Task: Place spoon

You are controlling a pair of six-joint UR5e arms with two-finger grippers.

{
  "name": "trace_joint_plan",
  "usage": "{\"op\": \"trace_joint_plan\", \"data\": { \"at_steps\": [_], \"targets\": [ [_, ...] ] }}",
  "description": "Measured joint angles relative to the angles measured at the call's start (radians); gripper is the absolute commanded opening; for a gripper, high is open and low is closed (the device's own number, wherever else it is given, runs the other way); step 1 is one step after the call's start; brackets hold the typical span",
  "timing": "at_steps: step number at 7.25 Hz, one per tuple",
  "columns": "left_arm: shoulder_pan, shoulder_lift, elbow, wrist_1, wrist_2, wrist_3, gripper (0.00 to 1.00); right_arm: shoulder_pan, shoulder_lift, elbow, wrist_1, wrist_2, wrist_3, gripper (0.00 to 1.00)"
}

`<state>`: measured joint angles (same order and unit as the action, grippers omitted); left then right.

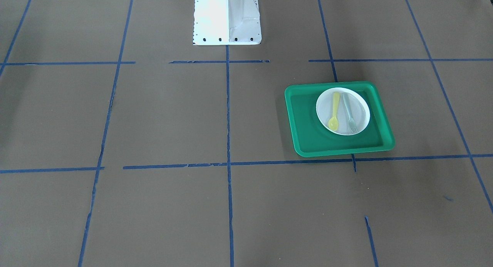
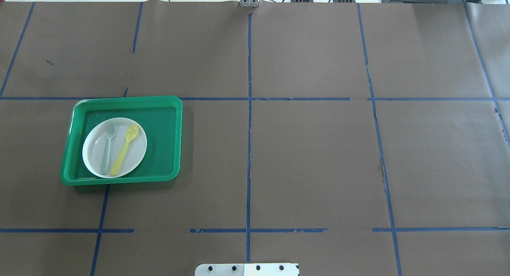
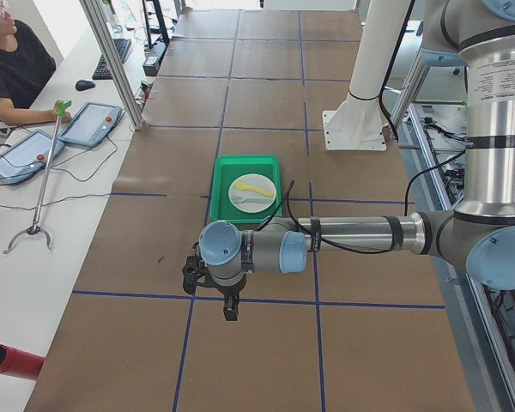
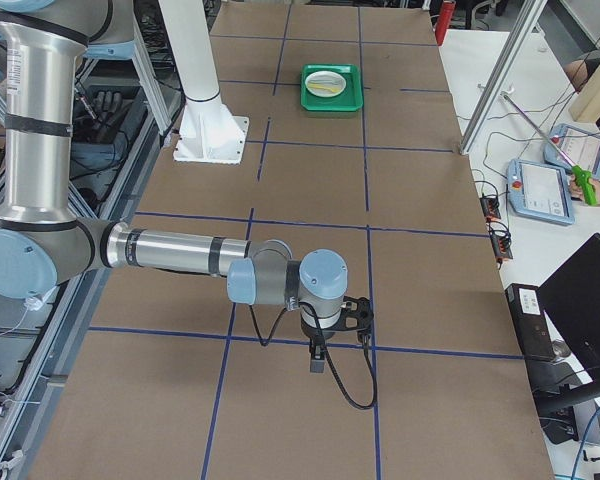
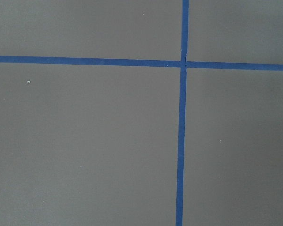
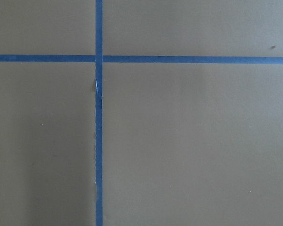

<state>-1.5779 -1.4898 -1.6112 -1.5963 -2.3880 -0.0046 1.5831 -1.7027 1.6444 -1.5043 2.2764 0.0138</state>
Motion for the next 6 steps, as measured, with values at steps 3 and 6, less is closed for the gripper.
{"op": "trace_joint_plan", "data": {
  "at_steps": [3, 6],
  "targets": [
    [0.001, -0.01, -0.019, -0.001, 0.003, 0.003, 1.0, 0.0, 0.0, 0.0, -0.001, 0.0, 0.0, 1.0],
    [0.07, -0.033, -0.152, -0.002, 0.005, -0.032, 1.0, 0.0, 0.0, 0.0, -0.001, 0.0, 0.0, 1.0]
  ]
}}
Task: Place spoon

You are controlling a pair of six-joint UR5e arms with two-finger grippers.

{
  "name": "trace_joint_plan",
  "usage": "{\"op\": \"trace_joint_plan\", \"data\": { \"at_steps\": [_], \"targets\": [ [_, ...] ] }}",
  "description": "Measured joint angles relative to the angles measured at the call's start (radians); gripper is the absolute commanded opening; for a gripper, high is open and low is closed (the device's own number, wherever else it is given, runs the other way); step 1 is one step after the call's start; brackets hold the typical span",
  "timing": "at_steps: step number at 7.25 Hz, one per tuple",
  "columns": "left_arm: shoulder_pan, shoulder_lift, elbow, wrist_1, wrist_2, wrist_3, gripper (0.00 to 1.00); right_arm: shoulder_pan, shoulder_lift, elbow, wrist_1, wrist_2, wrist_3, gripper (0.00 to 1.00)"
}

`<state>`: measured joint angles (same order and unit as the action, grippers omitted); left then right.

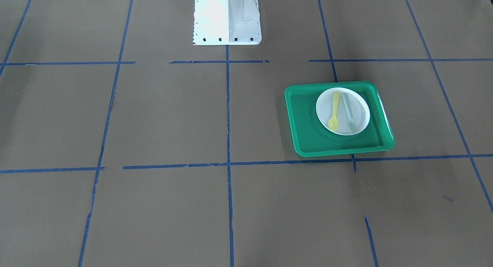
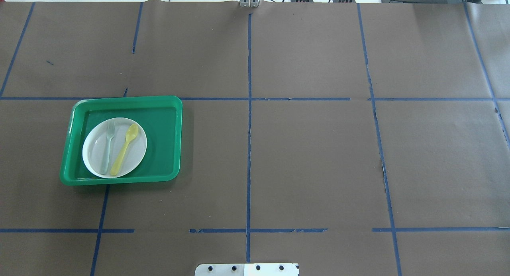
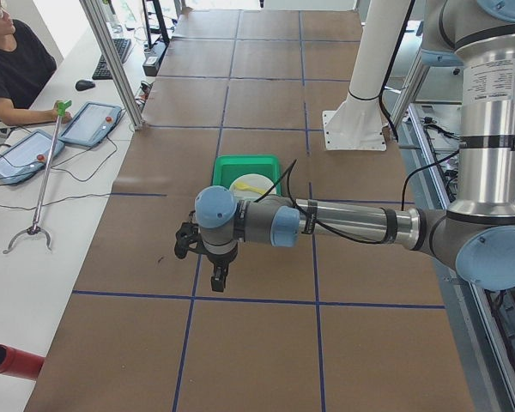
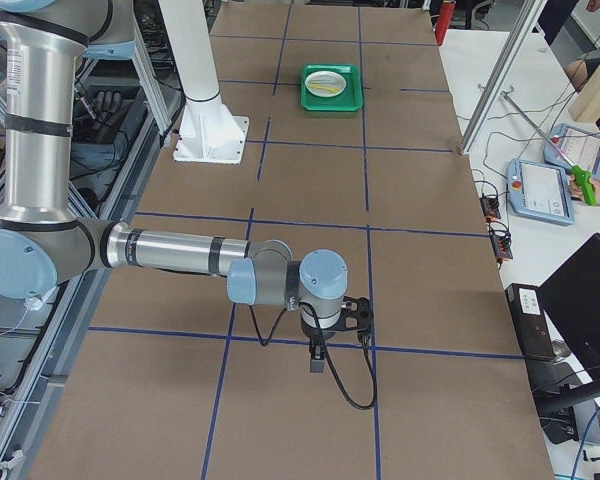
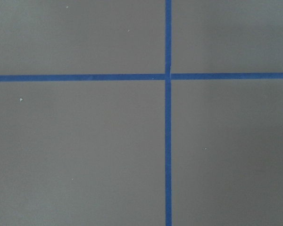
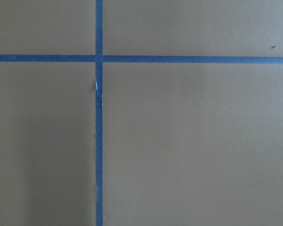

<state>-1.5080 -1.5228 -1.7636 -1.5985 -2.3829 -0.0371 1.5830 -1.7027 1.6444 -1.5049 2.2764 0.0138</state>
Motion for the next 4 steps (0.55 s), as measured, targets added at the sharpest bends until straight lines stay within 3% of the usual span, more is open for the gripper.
{"op": "trace_joint_plan", "data": {
  "at_steps": [4],
  "targets": [
    [0.305, -0.075, -0.217, -0.005, 0.063, -0.482, 1.0, 0.0, 0.0, 0.0, 0.0, 0.0, 0.0, 1.0]
  ]
}}
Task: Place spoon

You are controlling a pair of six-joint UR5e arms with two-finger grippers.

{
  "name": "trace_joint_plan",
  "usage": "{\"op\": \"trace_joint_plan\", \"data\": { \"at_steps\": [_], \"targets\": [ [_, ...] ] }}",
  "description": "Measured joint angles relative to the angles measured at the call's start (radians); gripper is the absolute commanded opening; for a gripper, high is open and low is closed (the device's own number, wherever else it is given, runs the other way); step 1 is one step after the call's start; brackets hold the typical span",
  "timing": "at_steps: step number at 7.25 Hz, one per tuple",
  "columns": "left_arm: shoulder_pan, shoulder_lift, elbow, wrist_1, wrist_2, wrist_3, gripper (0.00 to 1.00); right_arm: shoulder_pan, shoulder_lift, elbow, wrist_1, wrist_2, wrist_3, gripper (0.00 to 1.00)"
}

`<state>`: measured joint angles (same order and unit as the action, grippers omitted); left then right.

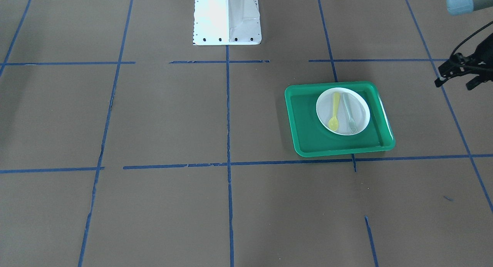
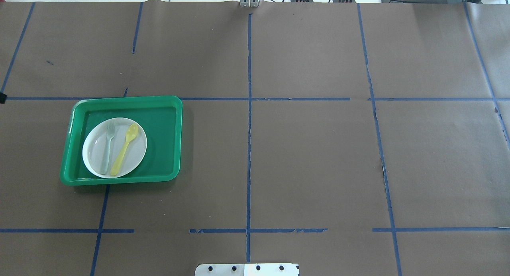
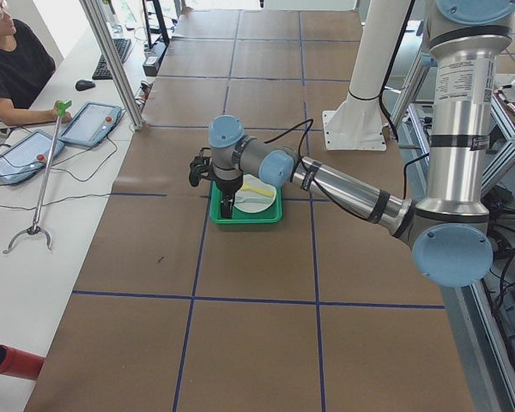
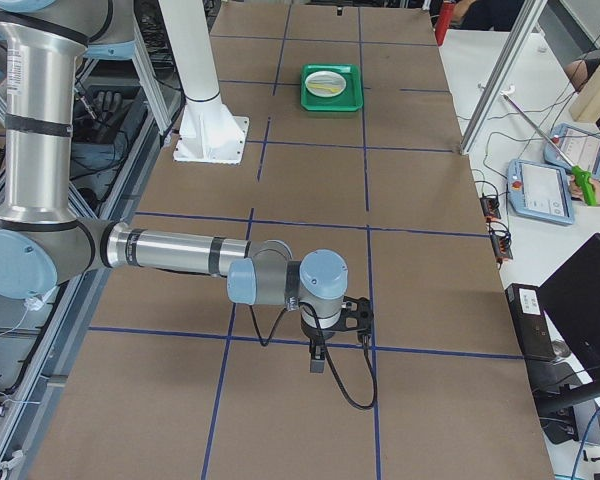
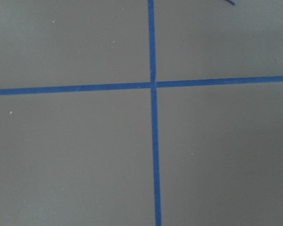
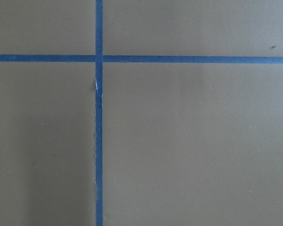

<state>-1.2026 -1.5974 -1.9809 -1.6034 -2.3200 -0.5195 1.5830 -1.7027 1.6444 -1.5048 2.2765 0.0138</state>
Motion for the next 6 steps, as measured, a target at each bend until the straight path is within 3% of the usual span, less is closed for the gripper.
{"op": "trace_joint_plan", "data": {
  "at_steps": [3, 6],
  "targets": [
    [0.256, -0.129, -0.015, 0.003, 0.179, -0.344, 1.0, 0.0, 0.0, 0.0, 0.0, 0.0, 0.0, 1.0],
    [0.375, -0.192, 0.05, -0.013, 0.225, -0.453, 0.98, 0.0, 0.0, 0.0, 0.0, 0.0, 0.0, 1.0]
  ]
}}
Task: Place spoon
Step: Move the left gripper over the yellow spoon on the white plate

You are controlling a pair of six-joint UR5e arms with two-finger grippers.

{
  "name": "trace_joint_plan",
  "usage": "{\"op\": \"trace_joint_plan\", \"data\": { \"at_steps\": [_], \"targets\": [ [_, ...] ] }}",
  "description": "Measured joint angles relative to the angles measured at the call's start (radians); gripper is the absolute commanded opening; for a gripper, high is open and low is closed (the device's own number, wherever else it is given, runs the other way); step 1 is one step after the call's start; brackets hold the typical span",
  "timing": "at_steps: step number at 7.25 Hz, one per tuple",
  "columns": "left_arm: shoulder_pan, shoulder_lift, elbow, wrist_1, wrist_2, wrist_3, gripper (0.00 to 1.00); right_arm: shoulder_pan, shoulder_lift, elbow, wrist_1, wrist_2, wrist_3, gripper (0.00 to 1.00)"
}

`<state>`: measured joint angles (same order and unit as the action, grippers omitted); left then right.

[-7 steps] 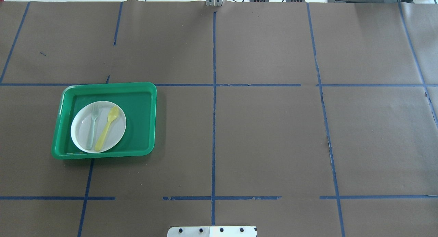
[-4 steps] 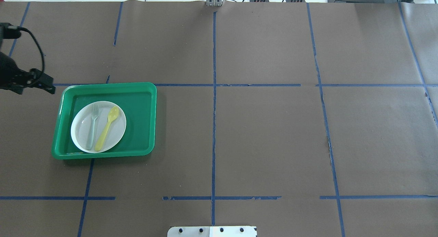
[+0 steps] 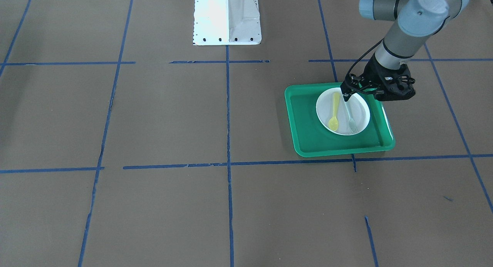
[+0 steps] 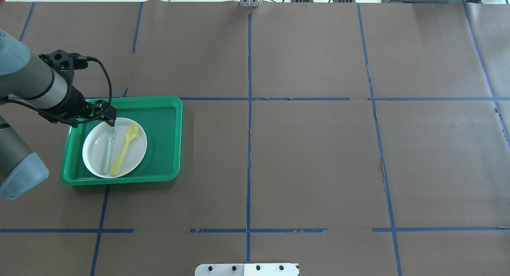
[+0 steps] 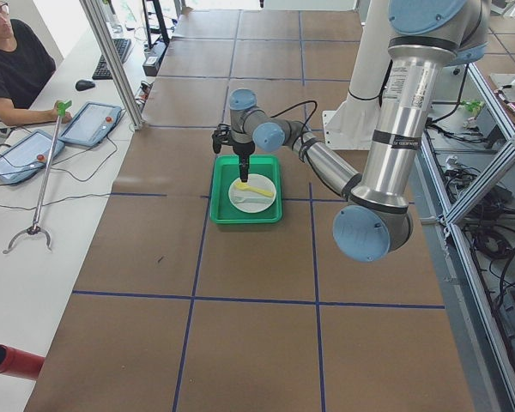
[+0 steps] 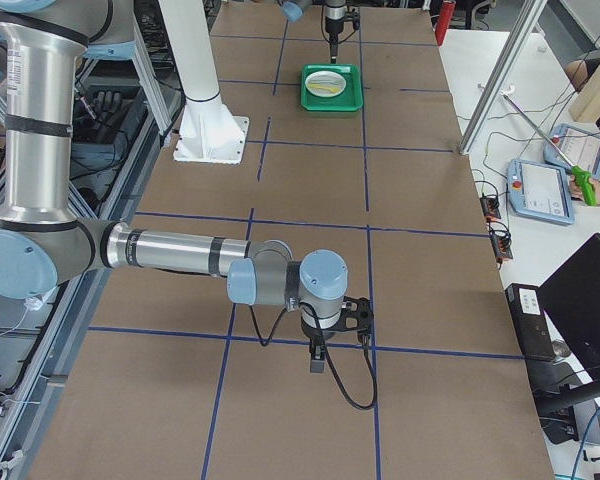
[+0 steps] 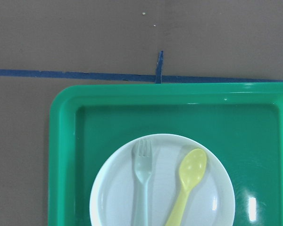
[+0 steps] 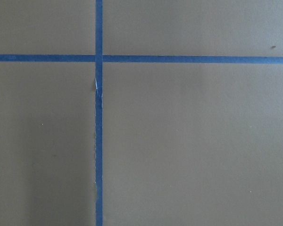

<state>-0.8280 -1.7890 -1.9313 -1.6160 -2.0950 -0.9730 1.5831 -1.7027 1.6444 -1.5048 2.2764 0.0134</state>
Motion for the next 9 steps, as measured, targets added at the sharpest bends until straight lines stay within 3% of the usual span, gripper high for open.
{"op": "trace_joint_plan", "data": {
  "at_steps": [1, 4, 9],
  "targets": [
    [0.025, -0.007, 0.04, -0.04, 0.007, -0.019, 0.96, 0.0, 0.0, 0.0, 0.0, 0.0, 0.0, 1.0],
    [0.089, -0.008, 0.137, -0.173, 0.024, -0.084, 0.77, 0.0, 0.0, 0.0, 0.0, 0.0, 0.0, 1.0],
    [0.133, -0.011, 0.176, -0.193, 0.026, -0.093, 0.7, 0.0, 0.0, 0.0, 0.0, 0.0, 0.0, 1.0]
  ]
}}
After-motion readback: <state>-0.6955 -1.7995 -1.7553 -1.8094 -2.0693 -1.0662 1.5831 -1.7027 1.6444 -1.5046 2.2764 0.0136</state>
